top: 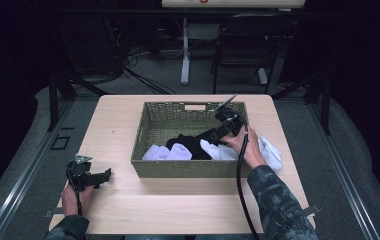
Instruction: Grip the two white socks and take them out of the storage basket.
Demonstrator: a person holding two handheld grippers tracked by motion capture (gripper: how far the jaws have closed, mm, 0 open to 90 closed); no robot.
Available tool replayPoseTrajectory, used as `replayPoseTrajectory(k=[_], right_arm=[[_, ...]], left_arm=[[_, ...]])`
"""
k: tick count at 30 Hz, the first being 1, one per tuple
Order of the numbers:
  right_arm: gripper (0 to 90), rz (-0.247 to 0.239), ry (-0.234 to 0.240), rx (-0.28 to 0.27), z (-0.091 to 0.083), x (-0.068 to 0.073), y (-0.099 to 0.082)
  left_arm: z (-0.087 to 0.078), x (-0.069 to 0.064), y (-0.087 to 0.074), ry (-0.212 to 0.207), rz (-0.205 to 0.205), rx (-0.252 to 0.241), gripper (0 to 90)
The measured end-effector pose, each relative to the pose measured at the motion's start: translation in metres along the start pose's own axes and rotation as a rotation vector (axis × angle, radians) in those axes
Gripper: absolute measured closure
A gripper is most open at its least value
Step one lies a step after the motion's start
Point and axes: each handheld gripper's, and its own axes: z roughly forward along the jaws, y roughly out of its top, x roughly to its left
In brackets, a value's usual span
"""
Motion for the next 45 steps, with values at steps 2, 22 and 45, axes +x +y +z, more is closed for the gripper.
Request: replayPoseTrajectory(k=[2,22,45], right_arm=[[20.6,0.016,0.011,-0.004,0.006,-0.001,-0.002],[44.2,0.033,-0.061,0.172,0.036,-0.003,-0.004],[83.5,0.010,-0.071,0.123,-0.028,0.004,0.010]], left_arm=[[0.000,0.000,0.000,0.000,-0.001,0.000,2.1],[0.000,0.000,0.000,0.000,0.000,0.000,2.1],[0.000,0.000,0.000,0.000,-0.001,0.000,2.1]])
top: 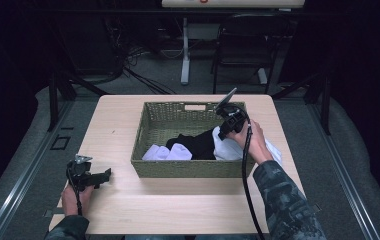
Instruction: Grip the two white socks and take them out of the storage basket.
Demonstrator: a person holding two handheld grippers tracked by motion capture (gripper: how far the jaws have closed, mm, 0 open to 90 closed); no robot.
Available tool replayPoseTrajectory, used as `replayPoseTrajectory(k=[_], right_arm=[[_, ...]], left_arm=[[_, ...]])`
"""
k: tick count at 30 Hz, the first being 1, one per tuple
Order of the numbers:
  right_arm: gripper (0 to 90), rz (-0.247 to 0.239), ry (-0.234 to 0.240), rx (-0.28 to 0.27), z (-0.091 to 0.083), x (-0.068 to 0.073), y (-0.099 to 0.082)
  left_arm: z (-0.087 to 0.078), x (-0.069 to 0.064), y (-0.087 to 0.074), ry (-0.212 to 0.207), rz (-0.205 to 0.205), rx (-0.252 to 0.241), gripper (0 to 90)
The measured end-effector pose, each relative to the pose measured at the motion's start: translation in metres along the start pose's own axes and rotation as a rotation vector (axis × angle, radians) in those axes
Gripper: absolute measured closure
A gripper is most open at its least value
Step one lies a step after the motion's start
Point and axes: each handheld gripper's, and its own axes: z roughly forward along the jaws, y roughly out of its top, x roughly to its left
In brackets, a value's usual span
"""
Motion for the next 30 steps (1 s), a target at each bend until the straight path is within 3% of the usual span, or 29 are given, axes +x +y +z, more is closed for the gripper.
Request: replayPoseTrajectory(k=[30], right_arm=[[83.5,-0.073,-0.058,-0.163,-0.118,0.021,0.034]], left_arm=[[0.000,0.000,0.000,-0.004,0.000,0.003,2.1]])
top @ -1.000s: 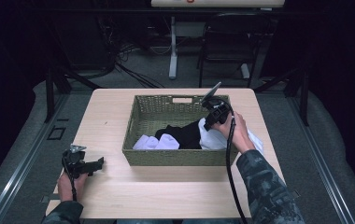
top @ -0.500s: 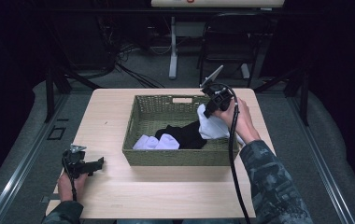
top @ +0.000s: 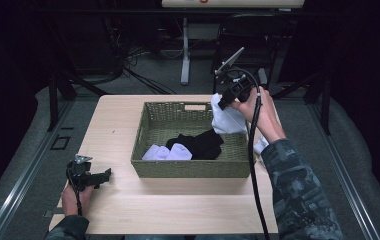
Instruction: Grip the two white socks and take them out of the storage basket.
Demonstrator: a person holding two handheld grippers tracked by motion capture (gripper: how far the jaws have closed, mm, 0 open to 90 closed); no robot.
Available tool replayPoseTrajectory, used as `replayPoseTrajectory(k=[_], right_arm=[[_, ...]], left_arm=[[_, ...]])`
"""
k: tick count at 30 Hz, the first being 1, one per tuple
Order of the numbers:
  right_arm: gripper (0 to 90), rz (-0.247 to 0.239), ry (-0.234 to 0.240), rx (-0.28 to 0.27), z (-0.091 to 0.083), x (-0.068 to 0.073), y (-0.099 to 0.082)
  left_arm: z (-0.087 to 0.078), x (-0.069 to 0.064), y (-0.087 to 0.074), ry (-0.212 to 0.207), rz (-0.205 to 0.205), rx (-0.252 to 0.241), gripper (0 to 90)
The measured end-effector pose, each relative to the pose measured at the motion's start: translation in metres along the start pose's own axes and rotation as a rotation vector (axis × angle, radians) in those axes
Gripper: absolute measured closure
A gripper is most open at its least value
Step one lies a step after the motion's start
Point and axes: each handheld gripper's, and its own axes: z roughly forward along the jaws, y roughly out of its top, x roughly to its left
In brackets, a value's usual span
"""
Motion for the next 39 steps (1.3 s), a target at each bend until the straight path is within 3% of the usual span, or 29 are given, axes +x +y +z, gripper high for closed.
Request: replayPoseTrajectory(k=[12,27,33,39], right_arm=[[83.4,0.016,-0.044,-0.031,-0.041,-0.013,-0.007],[83.4,0.125,-0.122,-0.056,-0.086,-0.061,-0.050],[83.4,0.176,-0.135,-0.064,-0.087,-0.080,-0.069],[83.3,0.224,-0.141,-0.037,-0.072,-0.098,-0.089]], left_arm=[[0.000,0.000,0.000,0.000,0.000,0.000,2.1],[0.000,0.000,0.000,0.000,-0.001,0.000,2.1],[0.000,0.000,0.000,0.000,-0.001,0.000,2.1],[0.000,0.000,0.000,0.004,-0.002,-0.005,2.1]])
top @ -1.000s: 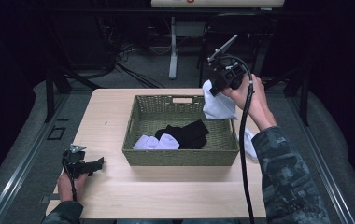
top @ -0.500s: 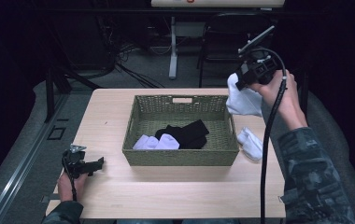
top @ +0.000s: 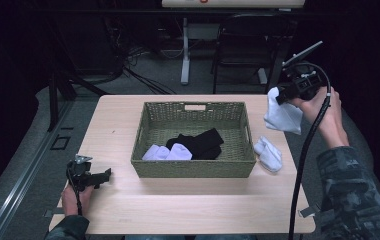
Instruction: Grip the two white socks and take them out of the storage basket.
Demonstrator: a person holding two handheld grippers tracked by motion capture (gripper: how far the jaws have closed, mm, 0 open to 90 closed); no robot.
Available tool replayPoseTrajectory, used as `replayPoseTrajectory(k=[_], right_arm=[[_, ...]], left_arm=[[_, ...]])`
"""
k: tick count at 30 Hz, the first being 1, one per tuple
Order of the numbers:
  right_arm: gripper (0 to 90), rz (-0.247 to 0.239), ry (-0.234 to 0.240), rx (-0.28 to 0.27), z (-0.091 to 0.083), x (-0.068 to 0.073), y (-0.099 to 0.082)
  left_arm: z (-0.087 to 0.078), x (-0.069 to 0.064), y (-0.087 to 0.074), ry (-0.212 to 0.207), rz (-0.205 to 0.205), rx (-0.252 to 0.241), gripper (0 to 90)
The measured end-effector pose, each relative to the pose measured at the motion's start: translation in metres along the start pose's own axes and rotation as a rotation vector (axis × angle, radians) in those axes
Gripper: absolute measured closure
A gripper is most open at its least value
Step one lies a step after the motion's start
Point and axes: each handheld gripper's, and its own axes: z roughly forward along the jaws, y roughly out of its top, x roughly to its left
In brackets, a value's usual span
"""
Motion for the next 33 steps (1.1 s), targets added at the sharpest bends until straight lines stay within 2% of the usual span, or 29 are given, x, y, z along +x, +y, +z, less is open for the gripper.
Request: replayPoseTrajectory(k=[6,8,16,21,24,28,29,33], right_arm=[[83.3,0.045,0.002,0.032,0.024,-0.014,-0.014],[83.3,0.051,0.005,0.052,0.037,-0.016,-0.020],[83.2,0.073,0.028,0.104,0.084,-0.018,-0.036],[83.1,0.092,0.053,0.110,0.111,-0.018,-0.046],[82.9,0.101,0.059,0.132,0.129,-0.018,-0.052],[82.3,0.123,0.089,0.137,0.146,-0.019,-0.059],[82.2,0.139,0.091,0.123,0.151,-0.019,-0.062],[80.2,0.150,0.095,0.132,0.163,-0.022,-0.068]], left_arm=[[0.000,0.000,0.000,0.000,0.000,0.000,2.1],[0.000,0.000,0.000,0.001,0.003,0.002,2.1],[0.000,0.000,0.000,0.001,0.003,0.002,2.1],[0.000,0.000,0.000,0.000,0.002,0.002,2.1],[0.000,0.000,0.000,0.000,0.002,0.001,2.2],[0.000,0.000,0.000,0.000,0.002,0.002,2.1],[0.000,0.000,0.000,0.000,0.002,0.002,2.1],[0.000,0.000,0.000,0.000,0.001,0.002,2.1]])
